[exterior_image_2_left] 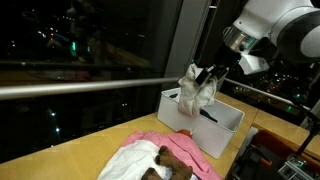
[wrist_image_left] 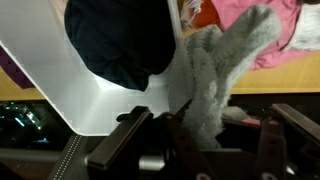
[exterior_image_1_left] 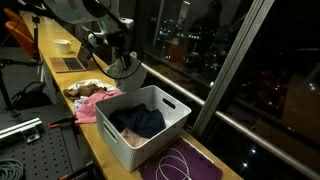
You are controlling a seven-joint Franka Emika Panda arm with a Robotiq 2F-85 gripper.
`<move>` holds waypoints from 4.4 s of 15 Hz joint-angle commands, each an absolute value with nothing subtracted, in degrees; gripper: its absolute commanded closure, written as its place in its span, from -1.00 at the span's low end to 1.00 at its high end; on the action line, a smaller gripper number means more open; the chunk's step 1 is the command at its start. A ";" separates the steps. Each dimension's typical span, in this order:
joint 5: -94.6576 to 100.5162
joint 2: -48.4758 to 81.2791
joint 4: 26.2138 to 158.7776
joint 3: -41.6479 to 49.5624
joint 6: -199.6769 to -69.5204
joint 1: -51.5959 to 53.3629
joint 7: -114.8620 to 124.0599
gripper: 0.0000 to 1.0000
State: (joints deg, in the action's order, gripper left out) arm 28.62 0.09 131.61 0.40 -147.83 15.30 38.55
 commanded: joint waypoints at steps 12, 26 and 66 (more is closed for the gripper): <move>26.52 -2.16 133.53 -0.50 -147.77 2.46 29.65 1.00; 23.87 3.82 130.72 -1.20 -147.57 3.13 24.00 -0.25; 24.35 35.64 119.63 -2.22 -154.64 36.74 49.55 -0.43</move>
